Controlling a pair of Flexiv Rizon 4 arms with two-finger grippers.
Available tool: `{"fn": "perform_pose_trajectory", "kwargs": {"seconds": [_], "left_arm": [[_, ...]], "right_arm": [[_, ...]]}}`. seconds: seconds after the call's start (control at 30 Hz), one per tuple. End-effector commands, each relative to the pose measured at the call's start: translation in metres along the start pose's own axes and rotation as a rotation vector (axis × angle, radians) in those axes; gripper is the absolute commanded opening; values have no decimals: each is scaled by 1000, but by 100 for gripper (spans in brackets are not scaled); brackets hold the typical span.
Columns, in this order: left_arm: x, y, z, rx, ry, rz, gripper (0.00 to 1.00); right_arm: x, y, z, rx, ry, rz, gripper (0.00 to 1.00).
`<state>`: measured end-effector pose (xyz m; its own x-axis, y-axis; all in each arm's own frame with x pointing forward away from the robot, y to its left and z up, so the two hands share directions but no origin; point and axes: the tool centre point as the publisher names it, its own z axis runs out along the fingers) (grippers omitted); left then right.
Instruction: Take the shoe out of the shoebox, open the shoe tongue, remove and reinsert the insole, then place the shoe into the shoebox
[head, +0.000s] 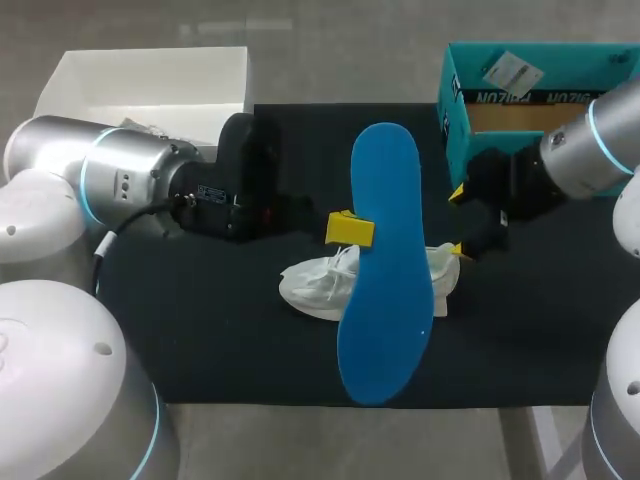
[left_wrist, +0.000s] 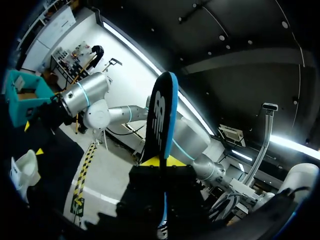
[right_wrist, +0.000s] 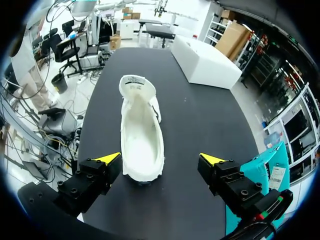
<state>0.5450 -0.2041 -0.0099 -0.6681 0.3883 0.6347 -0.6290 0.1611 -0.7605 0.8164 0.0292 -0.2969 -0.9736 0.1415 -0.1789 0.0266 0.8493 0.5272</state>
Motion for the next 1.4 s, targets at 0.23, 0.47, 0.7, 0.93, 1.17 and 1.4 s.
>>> {"fn": "perform_pose_trajectory", "kwargs": {"seconds": [0.23, 0.47, 0.7, 0.93, 1.17, 1.4], "left_arm": [[0, 0, 1, -2, -1, -1, 0], [0, 0, 1, -2, -1, -1, 0], [0, 0, 1, -2, -1, -1, 0], [0, 0, 1, -2, -1, -1, 0], [0, 0, 1, -2, -1, -1, 0], [0, 0, 1, -2, -1, -1, 0]], "right_arm": [[-18, 22, 26, 245, 4, -63, 100], [-19, 25, 44, 294, 21, -89, 100], [-17, 21, 61, 307, 31, -73, 100], [-14, 27, 77, 358, 58, -94, 98], [-15, 29, 94, 369, 85, -102, 89], [-14, 22, 105, 397, 114, -95, 71]]}}
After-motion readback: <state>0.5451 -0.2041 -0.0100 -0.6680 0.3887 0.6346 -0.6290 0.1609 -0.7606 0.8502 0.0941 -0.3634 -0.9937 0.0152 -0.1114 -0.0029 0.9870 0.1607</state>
